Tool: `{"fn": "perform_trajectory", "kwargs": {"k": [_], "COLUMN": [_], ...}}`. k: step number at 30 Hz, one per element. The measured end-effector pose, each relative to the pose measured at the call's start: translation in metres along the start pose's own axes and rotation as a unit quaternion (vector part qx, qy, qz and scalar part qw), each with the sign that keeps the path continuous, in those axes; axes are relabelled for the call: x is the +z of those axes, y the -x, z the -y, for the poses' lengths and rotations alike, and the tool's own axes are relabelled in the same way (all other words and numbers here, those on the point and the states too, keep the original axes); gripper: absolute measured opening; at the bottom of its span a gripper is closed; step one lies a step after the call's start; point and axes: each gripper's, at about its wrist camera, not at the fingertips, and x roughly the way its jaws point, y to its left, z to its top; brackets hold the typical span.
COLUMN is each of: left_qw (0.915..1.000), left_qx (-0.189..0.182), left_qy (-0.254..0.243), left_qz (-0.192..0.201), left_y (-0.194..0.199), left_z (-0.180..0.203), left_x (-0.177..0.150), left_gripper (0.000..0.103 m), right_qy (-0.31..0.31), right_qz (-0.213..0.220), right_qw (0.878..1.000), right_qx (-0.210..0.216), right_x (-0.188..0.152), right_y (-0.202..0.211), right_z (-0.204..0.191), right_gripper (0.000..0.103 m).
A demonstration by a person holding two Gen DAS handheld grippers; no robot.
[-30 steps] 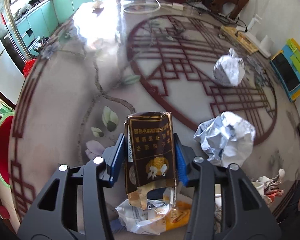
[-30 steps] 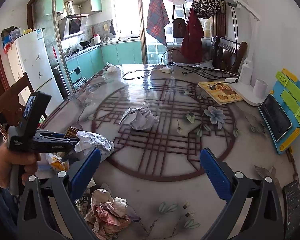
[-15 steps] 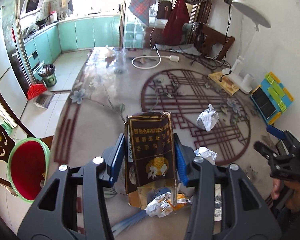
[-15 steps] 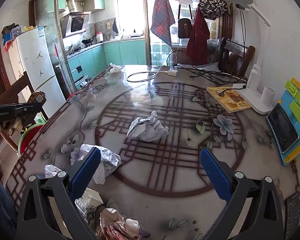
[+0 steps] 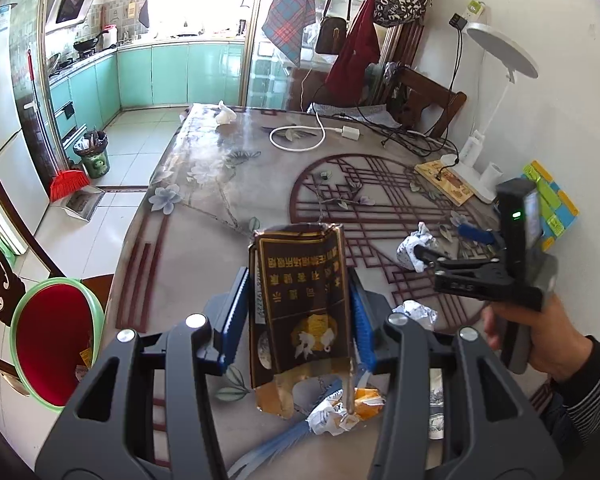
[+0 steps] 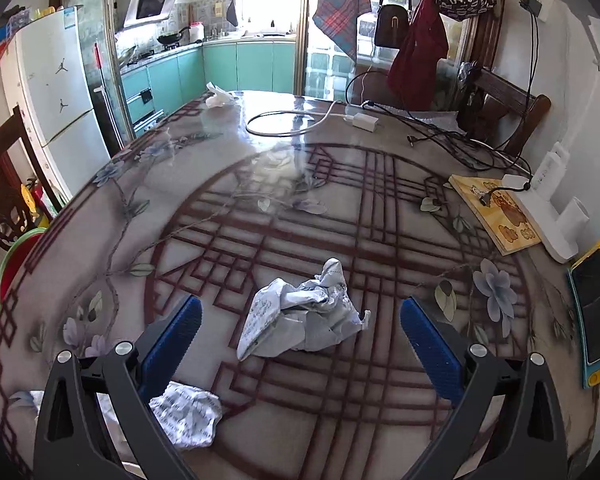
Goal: Collect trash
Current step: 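Grasp the crumpled white paper with the right tool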
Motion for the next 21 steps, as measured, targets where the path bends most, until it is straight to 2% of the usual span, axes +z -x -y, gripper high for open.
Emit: {"fn": "perform_trajectory", "kwargs": {"k": [6, 8, 11, 13, 14, 15, 21], "left_qw": [0.9996, 0.9996, 0.9995, 0.9992, 0.9991, 0.9990, 0.9988], "left_qx": [0.019, 0.020, 0.025, 0.029, 0.031, 0.032, 0.036], "left_qy": [0.000, 0.004, -0.003, -0.010, -0.014, -0.015, -0.006], "left_qz": [0.018, 0.017, 0.020, 0.025, 0.027, 0.028, 0.034], "left_y": [0.009, 0.008, 0.008, 0.010, 0.010, 0.011, 0.015], "left_z": [-0.012, -0.016, -0.014, -0.012, -0.011, -0.011, -0.019], "left_x": [0.004, 0.005, 0.006, 0.006, 0.007, 0.007, 0.009], "left_gripper": [0.045, 0.045, 0.045, 0.045, 0.045, 0.045, 0.045], "right_qy": [0.016, 0.014, 0.014, 0.012, 0.014, 0.017, 0.032], "right_qz": [-0.022, -0.030, -0.045, -0.049, -0.044, -0.043, -0.026], "right_qw": [1.000, 0.999, 0.999, 0.999, 0.999, 0.999, 0.999], "right_qx": [-0.017, -0.010, -0.009, -0.008, -0.012, -0.014, -0.014], "right_x": [0.000, -0.002, -0.007, -0.009, -0.009, -0.008, -0.002], "right_y": [-0.028, -0.035, -0.045, -0.049, -0.049, -0.048, -0.025], "right_z": [-0.001, -0.001, -0.001, 0.001, 0.002, 0.001, -0.005], "right_gripper": [0.096, 0.094, 0.081, 0.065, 0.064, 0.058, 0.054]}}
